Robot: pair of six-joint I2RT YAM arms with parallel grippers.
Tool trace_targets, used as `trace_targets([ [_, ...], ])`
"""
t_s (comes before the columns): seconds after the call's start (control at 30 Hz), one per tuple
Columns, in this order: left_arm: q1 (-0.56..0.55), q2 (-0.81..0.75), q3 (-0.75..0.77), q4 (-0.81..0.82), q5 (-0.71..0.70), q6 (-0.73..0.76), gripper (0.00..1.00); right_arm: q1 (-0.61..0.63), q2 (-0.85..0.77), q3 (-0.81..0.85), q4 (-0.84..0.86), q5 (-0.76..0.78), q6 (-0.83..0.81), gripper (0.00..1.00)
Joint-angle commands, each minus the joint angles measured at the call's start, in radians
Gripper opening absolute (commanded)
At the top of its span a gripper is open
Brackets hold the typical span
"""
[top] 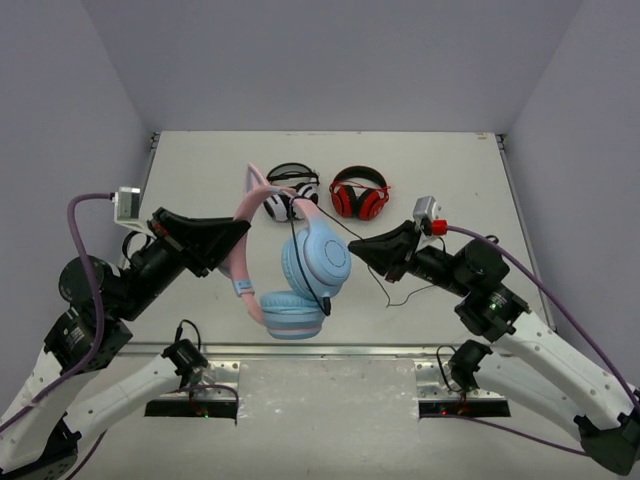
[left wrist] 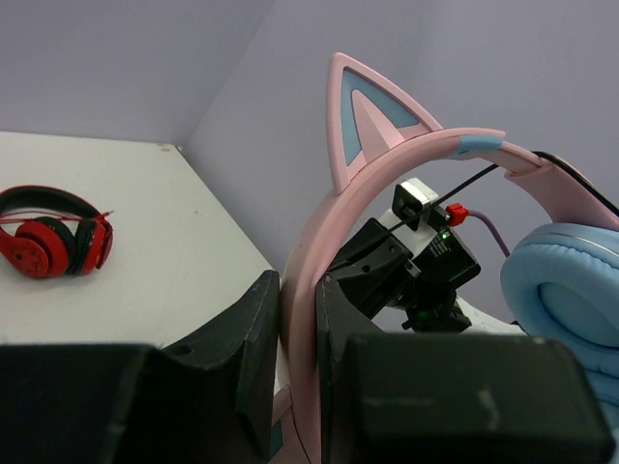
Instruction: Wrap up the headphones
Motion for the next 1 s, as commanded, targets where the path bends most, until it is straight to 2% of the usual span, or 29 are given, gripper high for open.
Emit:
trace_targets([
  [0.0,-0.009,-0.037,0.012,0.158,-0.063,-0.057,0.01,-0.006,0.008,-0.003,0.024,0.018,0.029,0.01],
  [0.1,-0.009,-0.057,-0.006,0.210,-0.060,-0.085,0.00,-0.006,0.065,0.021,0.019,-0.075,0.026,0.01],
  [0.23,-0.009,-0.054,-0.011,0.270,-0.057,-0.112,0.00,-0.006,0.085,0.011,0.054,-0.111,0.051,0.02],
  [0.3,-0.009,-0.049,-0.013,0.285,-0.056,-0.126,0.00,-0.006,0.084,-0.008,0.096,-0.121,0.064,0.10],
  [0.33,-0.009,-0.051,-0.022,0.343,-0.056,-0.140,0.00,-0.006,0.084,-0.027,0.123,-0.127,0.075,0.12],
  [0.53,-0.009,-0.012,-0.036,0.454,-0.042,-0.178,0.00,-0.003,0.113,-0.083,0.211,-0.173,0.119,0.15],
  [0.77,-0.009,0.031,-0.014,0.479,-0.120,-0.175,0.00,0.011,0.163,-0.112,0.311,-0.203,0.165,0.14],
  [0.9,-0.009,0.074,0.046,0.424,-0.191,-0.159,0.00,0.016,0.191,-0.144,0.366,-0.204,0.187,0.02],
  [0.97,-0.009,0.083,0.069,0.376,-0.290,-0.146,0.00,0.020,0.200,-0.156,0.387,-0.198,0.196,0.02],
])
